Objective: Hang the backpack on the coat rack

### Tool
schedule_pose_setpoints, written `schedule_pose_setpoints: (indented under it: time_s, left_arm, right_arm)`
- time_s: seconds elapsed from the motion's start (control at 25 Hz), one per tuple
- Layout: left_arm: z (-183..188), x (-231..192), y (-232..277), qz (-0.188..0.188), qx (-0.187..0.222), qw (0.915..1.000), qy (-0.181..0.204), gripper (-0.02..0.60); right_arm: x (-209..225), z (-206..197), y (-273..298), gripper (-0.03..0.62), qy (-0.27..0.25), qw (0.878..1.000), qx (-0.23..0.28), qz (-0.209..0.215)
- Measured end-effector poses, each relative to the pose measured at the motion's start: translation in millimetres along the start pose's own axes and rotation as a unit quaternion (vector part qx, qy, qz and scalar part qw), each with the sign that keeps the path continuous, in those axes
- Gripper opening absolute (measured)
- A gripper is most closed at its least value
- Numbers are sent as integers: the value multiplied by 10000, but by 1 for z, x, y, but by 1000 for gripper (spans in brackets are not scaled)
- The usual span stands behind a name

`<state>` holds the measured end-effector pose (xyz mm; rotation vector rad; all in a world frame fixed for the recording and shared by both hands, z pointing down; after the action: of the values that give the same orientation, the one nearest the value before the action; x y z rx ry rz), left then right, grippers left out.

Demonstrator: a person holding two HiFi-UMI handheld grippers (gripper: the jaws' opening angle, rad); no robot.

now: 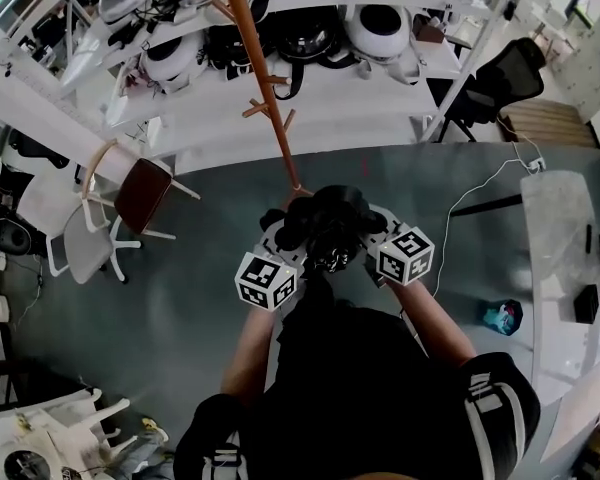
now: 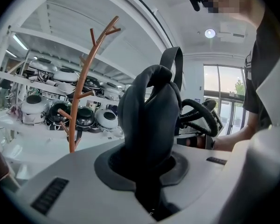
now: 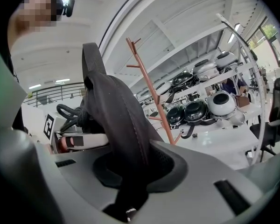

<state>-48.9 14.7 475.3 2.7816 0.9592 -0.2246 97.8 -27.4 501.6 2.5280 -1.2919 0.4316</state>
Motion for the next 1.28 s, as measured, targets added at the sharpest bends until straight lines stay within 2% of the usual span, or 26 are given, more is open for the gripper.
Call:
schedule_pose_setpoints:
  time_s: [0.64, 1.28]
  left_arm:
    - [15, -115, 51, -380, -101, 9991, -180, 77]
    - [27, -167, 76, -642, -237, 9976, -95, 77]
  right_arm:
    - [47, 20, 104, 92, 35, 9989, -77, -456]
    - [71, 30, 155, 92, 81, 9974, 145, -697]
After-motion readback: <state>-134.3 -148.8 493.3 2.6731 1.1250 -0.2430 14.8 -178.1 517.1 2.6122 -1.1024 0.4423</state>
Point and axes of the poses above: the fingertips, and each gripper's own axes: y forward along the fingers, x to its right, z out of its top, the point moved 6 cm from there along -y, backward along the fingers, and after that the axes turned 6 degrees about x, right-handed, at the moved point
